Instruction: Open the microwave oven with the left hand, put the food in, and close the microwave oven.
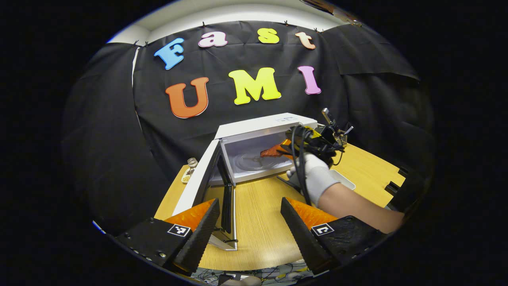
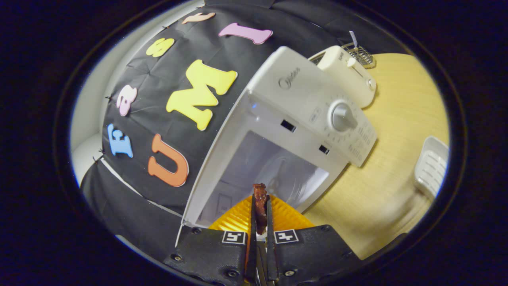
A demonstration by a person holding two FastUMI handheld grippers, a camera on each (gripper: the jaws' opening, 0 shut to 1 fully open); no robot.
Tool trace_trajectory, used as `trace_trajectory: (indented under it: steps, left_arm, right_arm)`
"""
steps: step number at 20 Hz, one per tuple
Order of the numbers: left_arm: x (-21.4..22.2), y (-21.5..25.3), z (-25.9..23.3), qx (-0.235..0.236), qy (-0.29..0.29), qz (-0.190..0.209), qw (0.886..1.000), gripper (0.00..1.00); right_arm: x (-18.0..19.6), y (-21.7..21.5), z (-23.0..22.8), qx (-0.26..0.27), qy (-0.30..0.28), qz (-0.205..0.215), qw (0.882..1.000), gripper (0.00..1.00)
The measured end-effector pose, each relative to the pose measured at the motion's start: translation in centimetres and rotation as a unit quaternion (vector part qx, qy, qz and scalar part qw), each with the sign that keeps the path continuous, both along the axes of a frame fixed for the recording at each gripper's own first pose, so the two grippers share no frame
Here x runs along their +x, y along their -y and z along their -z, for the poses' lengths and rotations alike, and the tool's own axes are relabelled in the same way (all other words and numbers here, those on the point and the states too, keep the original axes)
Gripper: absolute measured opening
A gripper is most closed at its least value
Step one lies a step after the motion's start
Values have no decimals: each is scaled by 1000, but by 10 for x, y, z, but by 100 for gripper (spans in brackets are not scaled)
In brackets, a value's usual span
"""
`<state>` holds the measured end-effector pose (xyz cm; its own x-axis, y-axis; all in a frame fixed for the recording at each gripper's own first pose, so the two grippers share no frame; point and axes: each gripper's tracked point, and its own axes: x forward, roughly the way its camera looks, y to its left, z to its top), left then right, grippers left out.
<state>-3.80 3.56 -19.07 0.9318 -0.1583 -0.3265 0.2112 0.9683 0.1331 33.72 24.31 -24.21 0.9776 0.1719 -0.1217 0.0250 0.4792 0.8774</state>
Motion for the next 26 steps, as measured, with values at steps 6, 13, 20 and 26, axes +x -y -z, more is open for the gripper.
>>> trace_trajectory:
  steps: [6,13,20,26]
  left_arm:
    - [-4,-20,28,-14,-7,-27,1000,95]
    - [-8,-30,47,-40,-26,-31,998,95]
    - [-2,-32,41,-32,-22,-29,999,95]
    - [3,-31,27,-25,-11,-22,999,95]
  right_arm:
    - [72,-40,29,-55,-11,32,998,13]
    - [86,-36,49,-179,-2,61,982,19]
    - [85,-20,53,-322,-2,80,943,76]
    - [45,0,26,-326,-8,70,943,91]
